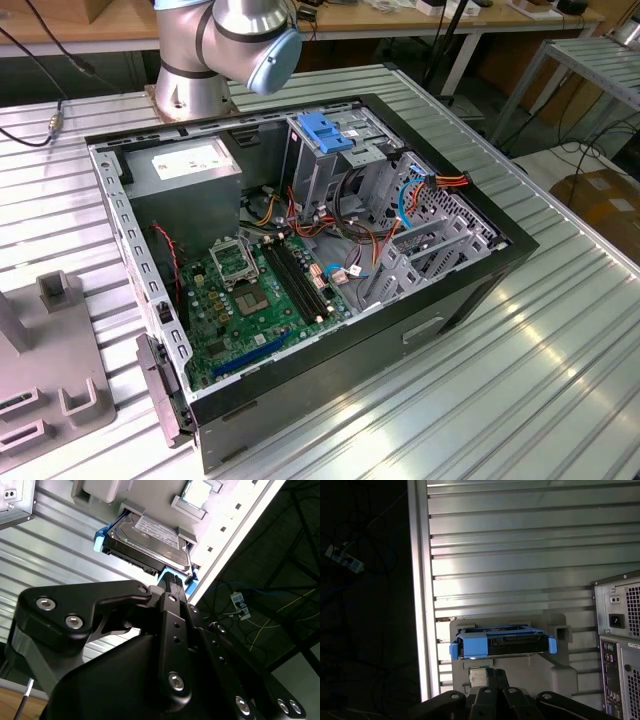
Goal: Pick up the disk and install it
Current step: 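Pick up the disk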
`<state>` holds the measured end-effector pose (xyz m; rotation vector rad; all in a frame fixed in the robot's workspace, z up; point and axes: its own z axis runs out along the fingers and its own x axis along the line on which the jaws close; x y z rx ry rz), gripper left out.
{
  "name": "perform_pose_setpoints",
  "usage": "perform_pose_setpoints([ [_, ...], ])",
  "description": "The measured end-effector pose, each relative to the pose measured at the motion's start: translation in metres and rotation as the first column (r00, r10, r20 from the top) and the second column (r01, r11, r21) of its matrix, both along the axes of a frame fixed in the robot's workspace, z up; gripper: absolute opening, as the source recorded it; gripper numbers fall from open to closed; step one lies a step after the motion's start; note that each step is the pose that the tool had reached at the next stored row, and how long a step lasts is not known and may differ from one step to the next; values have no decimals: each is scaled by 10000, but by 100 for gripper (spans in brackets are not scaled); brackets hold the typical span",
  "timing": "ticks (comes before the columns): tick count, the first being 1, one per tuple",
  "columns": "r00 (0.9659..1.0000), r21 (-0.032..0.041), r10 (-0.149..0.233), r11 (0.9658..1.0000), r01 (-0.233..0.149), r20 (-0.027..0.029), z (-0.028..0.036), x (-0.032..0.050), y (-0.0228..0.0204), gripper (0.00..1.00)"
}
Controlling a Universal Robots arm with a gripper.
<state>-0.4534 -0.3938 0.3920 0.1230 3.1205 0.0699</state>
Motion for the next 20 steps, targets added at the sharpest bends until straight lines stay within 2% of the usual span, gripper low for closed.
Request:
perform_pose_setpoints([
  [8, 10000, 0, 20, 10000, -20, 1, 0, -1, 0, 11],
  [11, 9995, 1, 319, 9995, -319, 1, 0, -1, 0, 11],
  [14, 9965, 1, 836, 9965, -836, 1, -1, -1, 0, 11],
  [20, 9888, 0, 1490, 9888, -1490, 0, 0, -1, 0, 11],
])
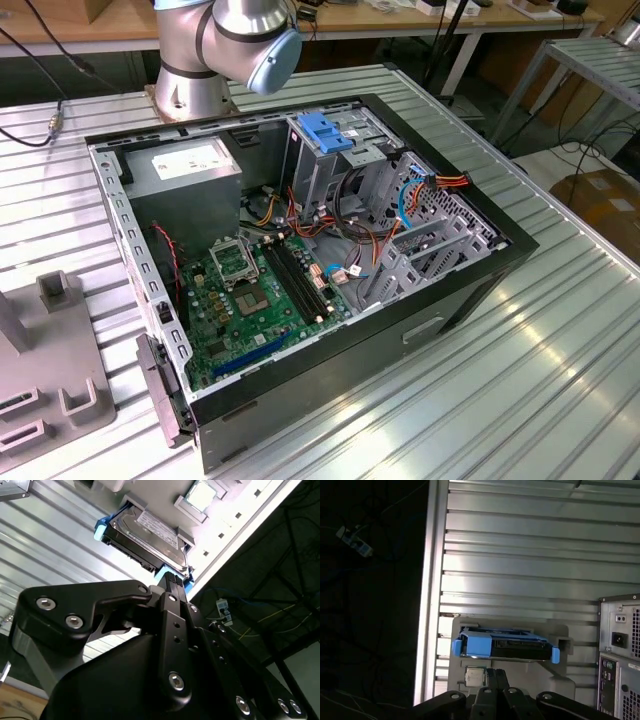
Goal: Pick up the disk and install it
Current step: 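Pick up the disk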
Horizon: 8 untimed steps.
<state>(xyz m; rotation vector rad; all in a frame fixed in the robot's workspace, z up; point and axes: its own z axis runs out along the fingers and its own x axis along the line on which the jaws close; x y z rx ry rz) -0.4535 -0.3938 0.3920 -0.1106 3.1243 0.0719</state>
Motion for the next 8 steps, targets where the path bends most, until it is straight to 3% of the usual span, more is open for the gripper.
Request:
perform_pose_setpoints([
  [8, 9978, 0, 660, 9978, -660, 0, 0, 0, 0, 11],
])
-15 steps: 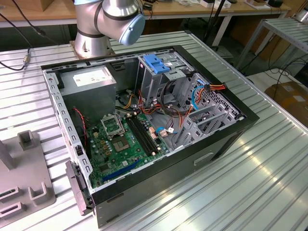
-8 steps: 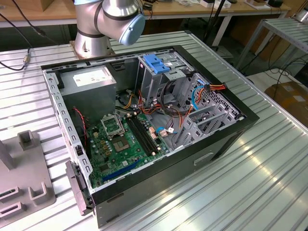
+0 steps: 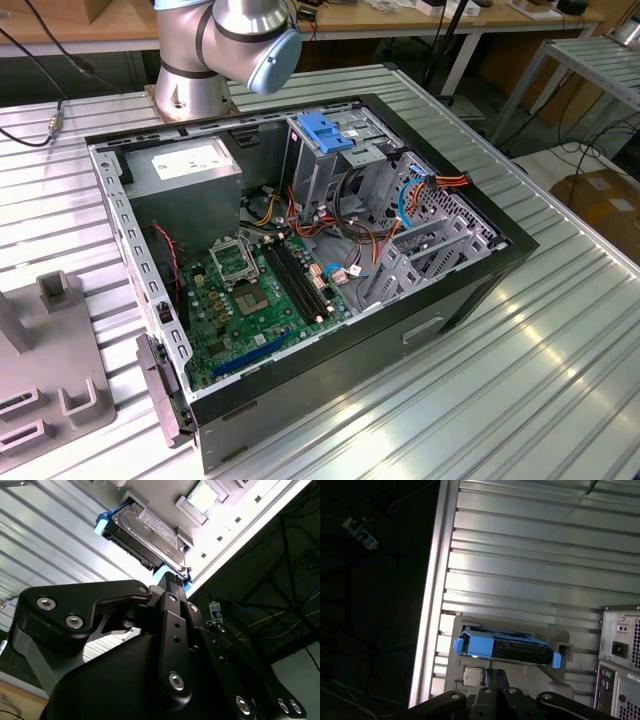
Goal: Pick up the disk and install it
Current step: 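Pick up the disk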
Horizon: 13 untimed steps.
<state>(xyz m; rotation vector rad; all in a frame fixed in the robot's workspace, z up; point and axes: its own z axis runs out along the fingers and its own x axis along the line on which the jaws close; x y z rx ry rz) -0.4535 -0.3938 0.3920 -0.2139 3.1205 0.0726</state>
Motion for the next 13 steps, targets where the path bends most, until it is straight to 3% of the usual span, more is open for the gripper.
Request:
perform_pose_setpoints([
  [8, 9982, 0, 598, 9982, -598, 0, 0, 0, 0, 11],
  [13, 9941, 0, 1084, 9941, -1084, 0, 0, 0, 0, 11],
])
